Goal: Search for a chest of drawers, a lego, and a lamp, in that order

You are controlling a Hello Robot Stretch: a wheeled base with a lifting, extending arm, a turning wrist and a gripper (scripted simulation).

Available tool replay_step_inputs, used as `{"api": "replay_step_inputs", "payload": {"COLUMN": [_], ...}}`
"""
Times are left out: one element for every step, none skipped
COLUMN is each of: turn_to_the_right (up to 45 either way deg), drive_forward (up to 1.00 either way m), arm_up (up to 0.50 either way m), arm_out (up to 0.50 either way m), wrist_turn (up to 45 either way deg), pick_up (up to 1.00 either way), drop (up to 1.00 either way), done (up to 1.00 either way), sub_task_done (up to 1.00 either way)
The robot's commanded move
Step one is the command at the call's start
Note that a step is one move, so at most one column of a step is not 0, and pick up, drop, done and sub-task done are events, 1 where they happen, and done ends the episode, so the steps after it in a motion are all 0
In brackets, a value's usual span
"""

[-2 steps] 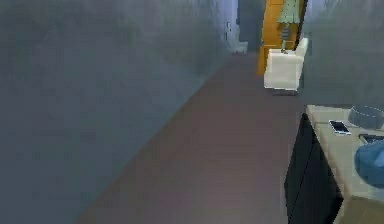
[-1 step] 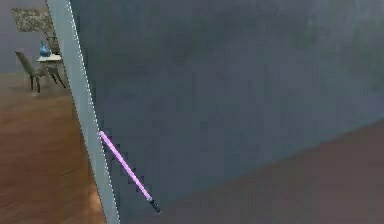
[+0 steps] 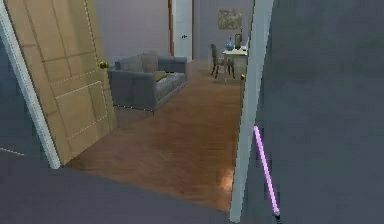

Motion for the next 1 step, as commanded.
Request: {"api": "replay_step_inputs", "payload": {"turn_to_the_right": [-18.0], "drive_forward": [0.0], "arm_up": [0.0], "arm_out": [0.0], "wrist_turn": [0.0], "pick_up": [0.0], "drop": [0.0], "done": [0.0], "sub_task_done": [0.0]}}
